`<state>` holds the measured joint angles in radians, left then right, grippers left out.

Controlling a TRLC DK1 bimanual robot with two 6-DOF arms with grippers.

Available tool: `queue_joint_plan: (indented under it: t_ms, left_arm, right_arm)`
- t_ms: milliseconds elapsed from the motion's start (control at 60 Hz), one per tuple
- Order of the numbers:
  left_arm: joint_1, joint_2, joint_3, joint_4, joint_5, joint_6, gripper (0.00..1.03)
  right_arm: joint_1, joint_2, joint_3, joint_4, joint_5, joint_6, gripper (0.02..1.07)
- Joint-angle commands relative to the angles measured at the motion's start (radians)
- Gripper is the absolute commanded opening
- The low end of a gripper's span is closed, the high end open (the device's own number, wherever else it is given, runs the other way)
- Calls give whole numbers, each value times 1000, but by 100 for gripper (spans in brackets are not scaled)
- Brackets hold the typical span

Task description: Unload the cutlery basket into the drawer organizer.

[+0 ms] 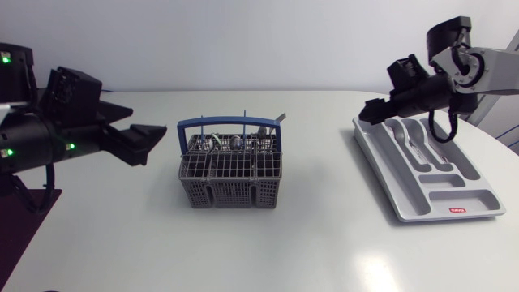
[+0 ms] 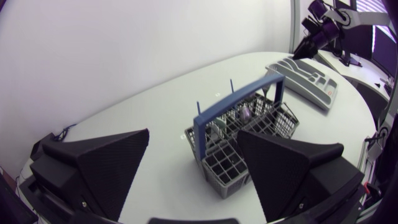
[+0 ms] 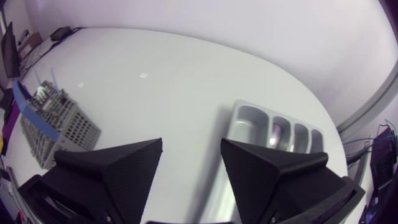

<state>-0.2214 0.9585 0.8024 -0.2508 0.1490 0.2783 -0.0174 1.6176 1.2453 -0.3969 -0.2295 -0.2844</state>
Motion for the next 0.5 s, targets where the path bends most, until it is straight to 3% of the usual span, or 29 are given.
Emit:
queue_joint_plan:
  t_ms: [0,100,133,317,400,483]
  left_arm:
    - [14,-9,-66,-15,32,50,98]
    - [19,-9,-106,-15,52,79,98]
    - [27,-10,-121,-15,60,91,97]
    - [40,-1,-154,-11,89,105,96]
    - [40,13,-180,8,92,107,90]
    - [40,39,-190,16,104,110,81]
  right_arm:
    - [65,-36,-46,12,-28,73,71]
    - [152,-85,-96,32,-70,96,69]
    - [200,-114,-135,63,-70,111,59]
    - [387,-183,-234,109,-67,116,32]
    - [438,-188,-257,141,-64,117,13]
    - [481,-157,-264,161,-59,117,12]
